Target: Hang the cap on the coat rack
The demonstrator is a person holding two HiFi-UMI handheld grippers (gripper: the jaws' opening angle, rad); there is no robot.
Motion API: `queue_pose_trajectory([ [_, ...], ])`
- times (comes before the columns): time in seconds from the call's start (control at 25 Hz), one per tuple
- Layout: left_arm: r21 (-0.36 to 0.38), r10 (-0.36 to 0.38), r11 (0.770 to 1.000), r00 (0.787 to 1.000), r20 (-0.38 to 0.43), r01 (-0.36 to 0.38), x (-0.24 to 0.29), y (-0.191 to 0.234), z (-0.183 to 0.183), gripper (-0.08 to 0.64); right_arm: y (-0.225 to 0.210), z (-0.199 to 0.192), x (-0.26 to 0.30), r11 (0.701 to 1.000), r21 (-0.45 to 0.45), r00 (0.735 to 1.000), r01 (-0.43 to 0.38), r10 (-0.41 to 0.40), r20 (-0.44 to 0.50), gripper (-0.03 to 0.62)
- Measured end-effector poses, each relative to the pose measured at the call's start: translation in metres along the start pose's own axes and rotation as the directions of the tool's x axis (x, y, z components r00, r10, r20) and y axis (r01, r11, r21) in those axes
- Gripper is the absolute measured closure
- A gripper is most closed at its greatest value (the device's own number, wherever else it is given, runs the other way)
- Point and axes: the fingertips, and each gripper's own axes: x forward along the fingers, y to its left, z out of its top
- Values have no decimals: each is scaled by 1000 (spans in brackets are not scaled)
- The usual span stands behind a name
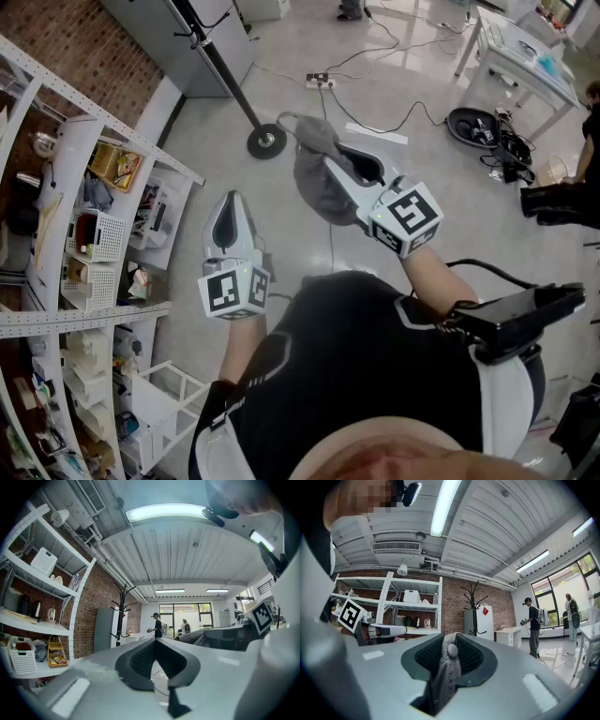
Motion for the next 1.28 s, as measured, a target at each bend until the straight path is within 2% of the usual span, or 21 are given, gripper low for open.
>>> queue_pose_trajectory([
  [0.6,-10,0,1000,1000,-19,0,-2,-16,-8,543,-5,0,-10,1000,-1,1000,-21,21,13,505],
  [0.92,4,-21,1000,999,-28,21,9,-42,-12,543,-16,0,-25,999,6,998,-49,49,27,505],
  [1.28,24,-32,999,999,-32,33,24,-91,-14,543,-56,0,-57,997,30,996,-65,63,56,505],
])
